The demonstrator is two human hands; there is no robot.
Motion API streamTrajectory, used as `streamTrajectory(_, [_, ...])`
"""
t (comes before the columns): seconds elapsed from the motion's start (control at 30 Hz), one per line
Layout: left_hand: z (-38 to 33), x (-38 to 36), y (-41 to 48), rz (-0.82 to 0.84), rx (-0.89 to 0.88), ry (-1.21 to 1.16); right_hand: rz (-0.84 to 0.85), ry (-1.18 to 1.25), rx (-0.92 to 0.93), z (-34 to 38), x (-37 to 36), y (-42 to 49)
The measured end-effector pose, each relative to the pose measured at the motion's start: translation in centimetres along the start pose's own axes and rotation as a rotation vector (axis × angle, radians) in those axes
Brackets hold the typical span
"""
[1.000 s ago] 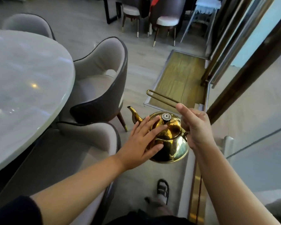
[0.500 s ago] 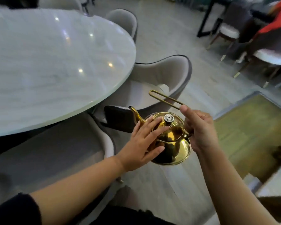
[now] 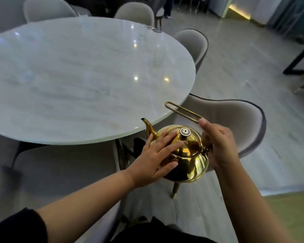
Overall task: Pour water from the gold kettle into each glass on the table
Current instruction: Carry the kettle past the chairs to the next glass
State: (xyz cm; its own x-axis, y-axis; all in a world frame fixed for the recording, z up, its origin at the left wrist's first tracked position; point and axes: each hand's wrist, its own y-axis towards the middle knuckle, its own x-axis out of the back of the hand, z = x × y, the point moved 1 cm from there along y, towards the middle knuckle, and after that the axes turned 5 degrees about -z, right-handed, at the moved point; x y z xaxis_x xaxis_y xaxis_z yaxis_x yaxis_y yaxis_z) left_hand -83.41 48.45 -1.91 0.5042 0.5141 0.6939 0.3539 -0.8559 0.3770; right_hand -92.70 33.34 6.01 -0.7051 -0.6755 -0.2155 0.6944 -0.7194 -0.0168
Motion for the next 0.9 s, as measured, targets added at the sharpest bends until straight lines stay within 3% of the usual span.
streamTrajectory(0.3, [4.2,1.6,6.3,-0.018,0.171,0.174,0.164,-0.05,-0.037,-0.4,-2.4,11.1])
streamTrajectory(0.63, [8.4,3.4,11.2,-0.155,0.407,0.274,0.359,-0.135,-0.066,-0.7,-7.9,21.3])
streamTrajectory(0.9, [13.5,6.8,13.9,-0.073,0.549,0.226,0.423,-0.268,-0.019,-2.1,-14.0,27.0])
